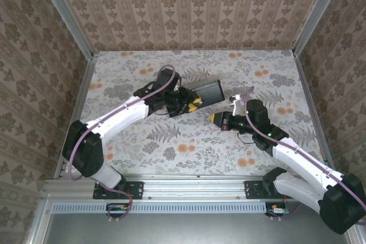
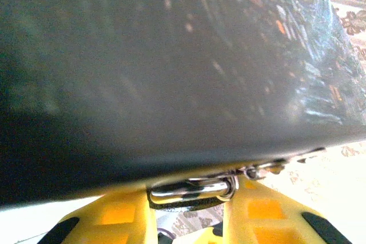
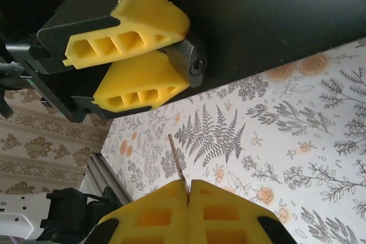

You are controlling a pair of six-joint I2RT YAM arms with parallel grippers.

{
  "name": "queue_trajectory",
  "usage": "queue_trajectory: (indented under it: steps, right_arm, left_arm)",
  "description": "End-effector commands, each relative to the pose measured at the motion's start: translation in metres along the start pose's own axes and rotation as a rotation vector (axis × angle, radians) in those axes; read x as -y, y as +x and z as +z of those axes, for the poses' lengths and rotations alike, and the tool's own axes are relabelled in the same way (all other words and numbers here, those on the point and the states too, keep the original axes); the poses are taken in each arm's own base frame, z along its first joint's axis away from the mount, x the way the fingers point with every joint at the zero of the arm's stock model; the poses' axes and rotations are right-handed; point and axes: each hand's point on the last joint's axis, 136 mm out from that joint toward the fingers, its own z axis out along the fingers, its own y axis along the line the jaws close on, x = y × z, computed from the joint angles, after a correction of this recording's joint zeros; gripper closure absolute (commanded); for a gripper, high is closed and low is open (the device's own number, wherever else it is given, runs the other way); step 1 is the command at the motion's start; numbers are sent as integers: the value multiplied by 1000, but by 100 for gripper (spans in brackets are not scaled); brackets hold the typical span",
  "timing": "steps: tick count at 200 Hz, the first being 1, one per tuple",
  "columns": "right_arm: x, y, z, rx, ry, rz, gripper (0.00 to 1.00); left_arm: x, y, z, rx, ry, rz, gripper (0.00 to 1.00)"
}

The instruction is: Unlock the padlock with the key

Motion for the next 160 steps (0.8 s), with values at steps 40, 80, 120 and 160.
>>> queue_trajectory:
  steps: [40, 80, 120, 160]
  right_arm:
    - [-19, -29, -5, 64, -83, -140, 100]
    - [-17, -34, 4, 40, -67, -156, 100]
    - [-7, -38, 10, 43, -28, -153, 100]
    - [-10, -42, 13, 67, -53, -146, 100]
  left_arm:
    - [53, 16, -32, -58, 231, 68, 94]
    - [55, 19, -35, -71, 275, 55, 95]
    - [56, 20, -41, -70, 291, 57, 96]
    - [54, 20, -43, -69, 302, 47, 97]
